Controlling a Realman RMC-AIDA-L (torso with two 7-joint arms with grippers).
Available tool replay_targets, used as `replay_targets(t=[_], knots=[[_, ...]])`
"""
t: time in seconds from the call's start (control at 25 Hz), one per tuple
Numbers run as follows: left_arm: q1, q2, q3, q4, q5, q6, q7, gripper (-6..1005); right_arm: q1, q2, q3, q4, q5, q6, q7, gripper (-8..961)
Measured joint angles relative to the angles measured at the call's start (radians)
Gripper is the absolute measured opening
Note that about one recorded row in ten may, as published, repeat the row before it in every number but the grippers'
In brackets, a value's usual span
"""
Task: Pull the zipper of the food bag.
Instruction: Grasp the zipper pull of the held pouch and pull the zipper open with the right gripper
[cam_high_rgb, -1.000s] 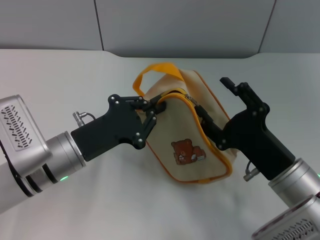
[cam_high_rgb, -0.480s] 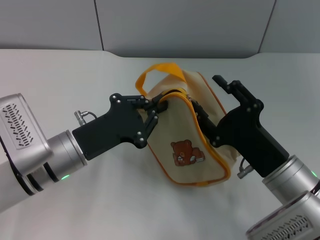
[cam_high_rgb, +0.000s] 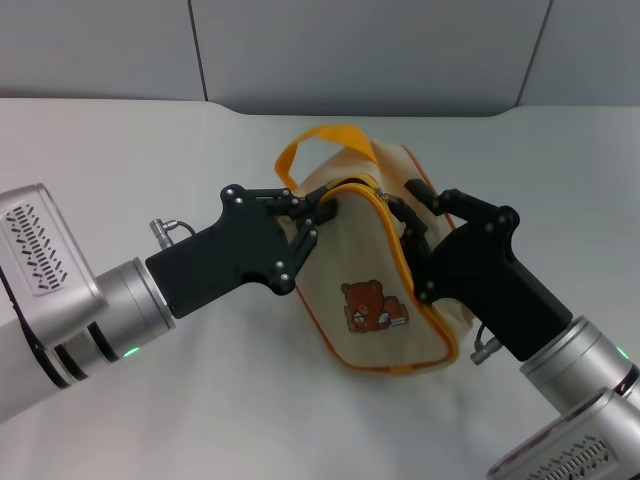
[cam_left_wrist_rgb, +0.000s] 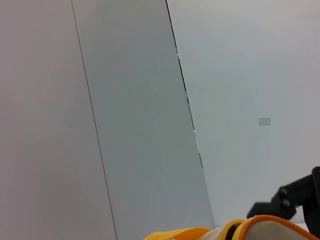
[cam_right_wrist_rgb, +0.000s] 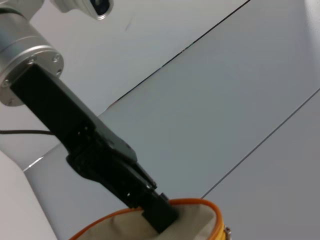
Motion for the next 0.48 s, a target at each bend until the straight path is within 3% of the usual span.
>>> replay_targets(t=[0.28, 0.48], knots=[[-0.001, 0.000, 0.000, -0.002, 0.000, 0.000, -0.001, 59, 0.001, 0.000, 0.000, 0.000, 0.000, 0.021, -0.001, 60], [-0.001, 0.000, 0.000, -0.003, 0.000, 0.000, -0.002, 59, -0.008, 0.000, 0.002, -0.001, 0.000, 0.022, -0.001, 8]])
